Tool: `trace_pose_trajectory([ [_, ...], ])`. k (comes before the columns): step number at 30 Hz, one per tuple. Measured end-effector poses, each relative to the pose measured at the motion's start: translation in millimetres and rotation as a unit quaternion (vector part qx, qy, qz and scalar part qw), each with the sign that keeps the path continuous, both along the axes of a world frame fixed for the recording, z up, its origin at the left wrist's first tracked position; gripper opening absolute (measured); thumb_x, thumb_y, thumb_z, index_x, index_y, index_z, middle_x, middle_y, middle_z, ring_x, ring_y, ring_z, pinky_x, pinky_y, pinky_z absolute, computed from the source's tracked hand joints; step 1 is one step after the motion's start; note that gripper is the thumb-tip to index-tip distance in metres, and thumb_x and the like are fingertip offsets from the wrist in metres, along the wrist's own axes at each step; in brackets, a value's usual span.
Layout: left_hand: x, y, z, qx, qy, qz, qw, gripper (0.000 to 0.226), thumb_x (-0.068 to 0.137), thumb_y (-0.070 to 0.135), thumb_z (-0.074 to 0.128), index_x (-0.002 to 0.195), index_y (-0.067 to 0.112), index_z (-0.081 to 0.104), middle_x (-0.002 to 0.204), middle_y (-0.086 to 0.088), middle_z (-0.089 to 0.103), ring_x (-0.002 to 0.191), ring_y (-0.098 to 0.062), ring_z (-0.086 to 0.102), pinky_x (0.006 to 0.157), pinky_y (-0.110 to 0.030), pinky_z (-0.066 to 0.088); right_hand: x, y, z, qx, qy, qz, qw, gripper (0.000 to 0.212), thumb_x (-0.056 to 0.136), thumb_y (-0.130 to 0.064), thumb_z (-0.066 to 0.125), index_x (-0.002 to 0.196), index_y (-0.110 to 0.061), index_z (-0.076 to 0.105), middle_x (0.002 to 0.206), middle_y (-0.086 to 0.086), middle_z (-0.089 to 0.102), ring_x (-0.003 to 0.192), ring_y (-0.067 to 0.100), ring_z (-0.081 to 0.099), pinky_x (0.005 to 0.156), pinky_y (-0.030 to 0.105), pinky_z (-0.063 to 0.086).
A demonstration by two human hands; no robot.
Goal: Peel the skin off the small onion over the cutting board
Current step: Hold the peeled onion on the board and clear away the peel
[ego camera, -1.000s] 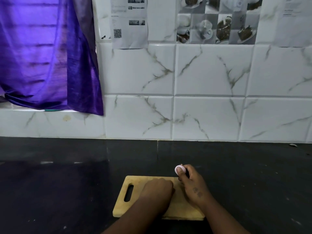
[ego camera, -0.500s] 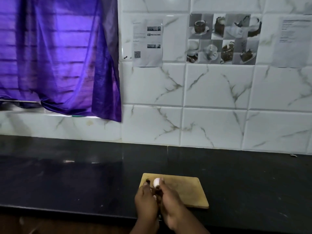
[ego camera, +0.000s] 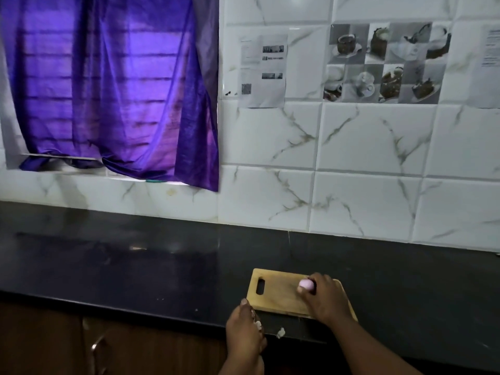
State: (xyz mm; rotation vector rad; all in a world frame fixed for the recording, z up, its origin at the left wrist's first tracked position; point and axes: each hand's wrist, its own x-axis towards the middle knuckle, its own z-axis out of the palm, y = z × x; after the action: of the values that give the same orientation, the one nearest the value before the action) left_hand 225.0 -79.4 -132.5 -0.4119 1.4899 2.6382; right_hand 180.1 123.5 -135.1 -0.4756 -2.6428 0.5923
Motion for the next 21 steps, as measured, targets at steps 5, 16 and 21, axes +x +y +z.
trace_pose_trajectory([
  [5, 0.1, 8.0, -5.0, -0.029, 0.003, -0.013, 0.999, 0.036, 0.11, 0.027, 0.042, 0.083, 0.006, 0.052, 0.052, -0.004, 0.04, 0.033, -0.01, 0.035, 0.034, -0.012, 0.025, 2.7, -7.1, 3.6, 0.007, 0.003, -0.001, 1.0, 0.054, 0.081, -0.061, 0.065, 0.123, -0.028, 0.062, 0.125, -0.002, 0.066, 0.118, 0.026, 0.06, 0.096, 0.039, 0.049],
  [16, 14.5, 22.0, -1.8, -0.037, 0.029, -0.022, 0.999, 0.036, 0.109, 0.026, 0.042, 0.083, 0.008, 0.059, 0.059, -0.005, 0.051, 0.042, -0.011, 0.045, 0.032, -0.017, 0.034, 25.5, -10.8, -9.1, -0.036, 0.094, 0.032, 0.994, 0.069, 0.09, -0.049, 0.066, 0.147, -0.018, 0.042, 0.147, 0.004, 0.047, 0.135, 0.026, 0.045, 0.109, 0.037, 0.042],
  [21, 19.1, 22.4, -6.9, -0.029, 0.033, 0.002, 0.999, 0.037, 0.109, 0.025, 0.041, 0.08, 0.008, 0.057, 0.052, 0.0, 0.054, 0.04, -0.009, 0.05, 0.036, -0.02, 0.037, 52.1, -45.9, -24.2, -0.026, 0.172, 0.107, 0.979, 0.033, 0.097, -0.038, 0.061, 0.125, -0.022, 0.058, 0.131, -0.007, 0.057, 0.12, 0.012, 0.051, 0.098, 0.027, 0.044],
])
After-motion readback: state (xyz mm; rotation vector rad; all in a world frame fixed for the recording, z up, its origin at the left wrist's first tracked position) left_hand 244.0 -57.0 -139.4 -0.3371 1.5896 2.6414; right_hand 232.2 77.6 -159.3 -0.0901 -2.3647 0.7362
